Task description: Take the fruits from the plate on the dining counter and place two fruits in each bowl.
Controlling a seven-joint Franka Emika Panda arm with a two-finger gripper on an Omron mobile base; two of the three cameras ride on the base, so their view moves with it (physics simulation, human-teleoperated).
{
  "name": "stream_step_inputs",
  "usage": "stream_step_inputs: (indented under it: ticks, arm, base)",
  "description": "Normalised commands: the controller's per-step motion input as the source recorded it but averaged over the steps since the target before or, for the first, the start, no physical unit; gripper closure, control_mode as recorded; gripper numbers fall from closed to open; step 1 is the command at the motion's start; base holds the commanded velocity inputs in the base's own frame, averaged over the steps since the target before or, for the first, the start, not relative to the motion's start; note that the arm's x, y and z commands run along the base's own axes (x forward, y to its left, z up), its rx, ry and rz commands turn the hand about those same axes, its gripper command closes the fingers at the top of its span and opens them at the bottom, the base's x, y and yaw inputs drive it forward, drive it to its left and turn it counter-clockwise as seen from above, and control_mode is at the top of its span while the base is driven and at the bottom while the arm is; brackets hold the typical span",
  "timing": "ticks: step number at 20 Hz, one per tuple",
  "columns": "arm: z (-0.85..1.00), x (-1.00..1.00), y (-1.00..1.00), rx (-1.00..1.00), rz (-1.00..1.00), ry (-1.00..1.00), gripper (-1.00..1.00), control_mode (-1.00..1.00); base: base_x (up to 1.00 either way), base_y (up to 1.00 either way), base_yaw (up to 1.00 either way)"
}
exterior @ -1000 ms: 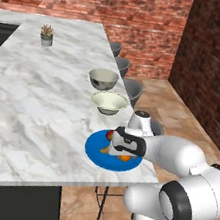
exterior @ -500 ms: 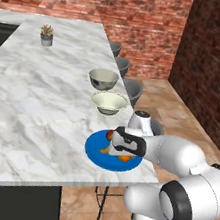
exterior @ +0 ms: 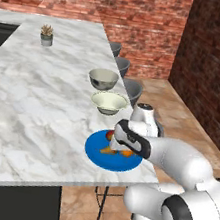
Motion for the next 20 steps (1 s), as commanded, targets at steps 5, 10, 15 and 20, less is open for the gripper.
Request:
stream_step_inputs:
  ticks: [5, 10, 15, 20]
  arm:
    - [0.56, -0.29, 0.00, 0.00, 0.00, 0.00, 1.00, -1.00]
    - [0.65, -0.12, 0.00, 0.00, 0.00, 0.00, 1.00, -1.00]
    - [0.67, 0.00, 0.00, 0.00, 0.00, 0.00, 1.00, -1.00]
    - [0.57, -0.04, -0.15, 0.00, 0.00, 0.02, 1.00, -1.00]
  base:
    - [0.00, 0.00, 0.00]
    - [0.00, 0.00, 0.00]
    - [0.00, 0.00, 0.00]
    - [0.00, 0.00, 0.00]
